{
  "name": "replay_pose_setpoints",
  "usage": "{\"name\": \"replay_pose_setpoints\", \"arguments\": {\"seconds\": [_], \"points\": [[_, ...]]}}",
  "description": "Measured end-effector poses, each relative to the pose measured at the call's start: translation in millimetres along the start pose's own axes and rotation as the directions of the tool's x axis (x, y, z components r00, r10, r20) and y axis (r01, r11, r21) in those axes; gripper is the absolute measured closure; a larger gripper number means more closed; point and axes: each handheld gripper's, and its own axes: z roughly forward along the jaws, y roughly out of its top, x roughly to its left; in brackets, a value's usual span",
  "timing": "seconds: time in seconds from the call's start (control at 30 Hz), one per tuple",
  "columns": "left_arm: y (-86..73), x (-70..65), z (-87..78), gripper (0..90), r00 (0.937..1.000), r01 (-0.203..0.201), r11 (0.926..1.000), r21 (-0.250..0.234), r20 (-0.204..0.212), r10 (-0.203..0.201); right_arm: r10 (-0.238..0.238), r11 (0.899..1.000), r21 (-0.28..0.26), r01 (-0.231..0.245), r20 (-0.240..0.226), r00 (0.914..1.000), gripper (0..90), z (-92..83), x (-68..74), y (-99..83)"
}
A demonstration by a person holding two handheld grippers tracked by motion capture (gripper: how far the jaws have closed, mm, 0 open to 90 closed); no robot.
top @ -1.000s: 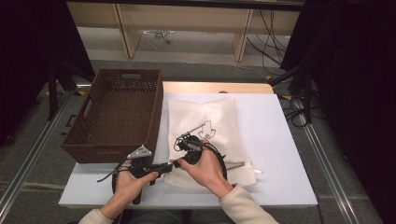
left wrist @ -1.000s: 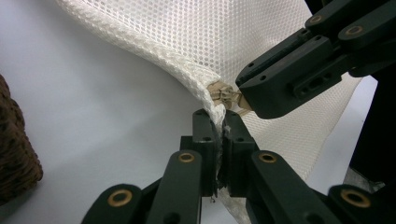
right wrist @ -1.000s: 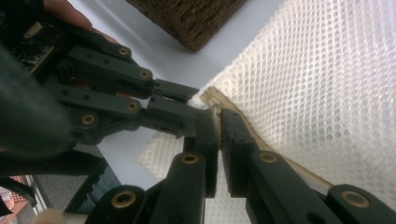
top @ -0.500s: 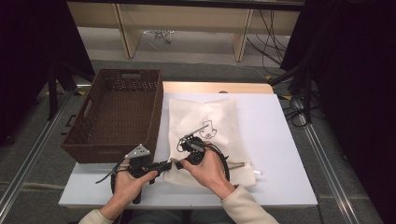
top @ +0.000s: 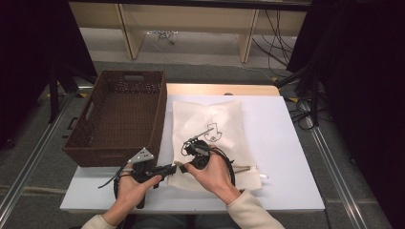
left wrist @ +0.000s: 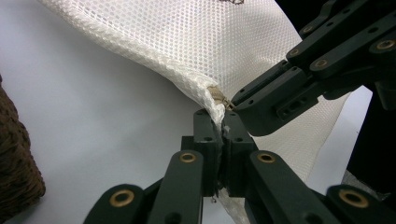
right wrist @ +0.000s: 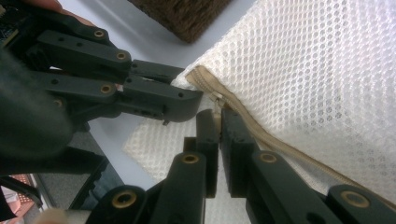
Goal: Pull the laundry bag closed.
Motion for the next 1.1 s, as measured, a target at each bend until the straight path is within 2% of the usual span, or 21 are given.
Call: {"name": "replay_pose_setpoints", "arguments": {"seconds": [0.13, 0.17, 0.2, 0.23, 0.27, 0.3, 0.37, 0.63, 0.77, 0.8, 0.83, 1.1], "points": [[1.4, -1.5, -2.0, 86.5, 1.0, 0.008, 0.9998, -0.017, -0.001, -0.008, 0.034, 0.999, 0.011, -0.034, 0.001, 0.9994, 87.6, -0.9, 0.7, -1.4], [1.7, -2.2, -1.9, 86.5, 1.0, 0.009, 0.9997, -0.021, 0.002, -0.009, 0.006, 1.0, 0.003, -0.006, -0.008, 1.0, 87.6, -1.6, -1.1, -1.4], [1.8, -2.3, -2.3, 86.5, 1.0, 0.001, 0.9997, -0.023, 0.001, -0.001, 0.008, 1.0, 0.004, -0.008, 0.009, 0.9999, 87.6, -3.2, -0.7, -1.8], [2.0, -2.5, -2.5, 86.6, 1.0, 0.004, 0.9997, -0.024, 0.005, -0.004, 0.029, 1.0, 0.006, -0.029, 0.003, 0.9996, 87.6, -2.8, 0.1, -2.5], [2.3, -3.1, -3.1, 86.5, 1.0, 0.003, 0.9997, -0.026, -0.002, -0.003, 0.031, 0.999, 0.009, -0.031, -0.001, 0.9995, 87.6, -3.2, -0.6, -3.2], [2.6, -3.2, -3.5, 86.5, 1.0, 0.001, 0.9995, -0.031, 0.002, 0.0, 0.01, 1.0, 0.008, -0.01, 0.003, 0.9999, 87.7, -2.9, -3.4, -3.5], [2.6, -3.8, -3.3, 86.5, 0.9999, -0.001, 0.9994, -0.035, 0.017, 0.002, 0.022, 1.0, 0.014, -0.022, 0.003, 0.9998, 87.6, -2.5, -4.8, -5.0], [1.7, -4.6, -2.8, 86.4, 0.9995, 0.002, 0.9992, -0.039, 0.031, 0.0, 0.021, 0.999, 0.028, -0.022, 0.015, 0.9997, 87.6, -4.7, -4.7, -6.0], [1.9, -5.5, -3.5, 86.4, 0.9998, -0.007, 0.9991, -0.042, 0.017, 0.008, 0.028, 0.999, 0.034, -0.028, 0.015, 0.9995, 87.7, -4.9, -5.4, -6.8], [2.4, -4.9, -4.0, 86.4, 0.9999, -0.008, 0.9986, -0.052, 0.013, 0.009, 0.044, 0.998, 0.039, -0.045, 0.024, 0.9987, 87.7, -5.0, -4.8, -7.5], [2.9, -4.6, -4.5, 86.4, 0.9998, -0.008, 0.9985, -0.055, 0.016, 0.009, 0.024, 0.999, 0.042, -0.026, 0.033, 0.9992, 87.7, -4.6, -6.6, -8.0], [2.9, -4.9, -4.5, 86.3, 0.9995, -0.031, 0.9984, -0.048, 0.002, 0.031, 0.032, 0.999, 0.04, -0.034, 0.032, 0.999, 87.6, -6.4, -8.1, -9.2]]}}
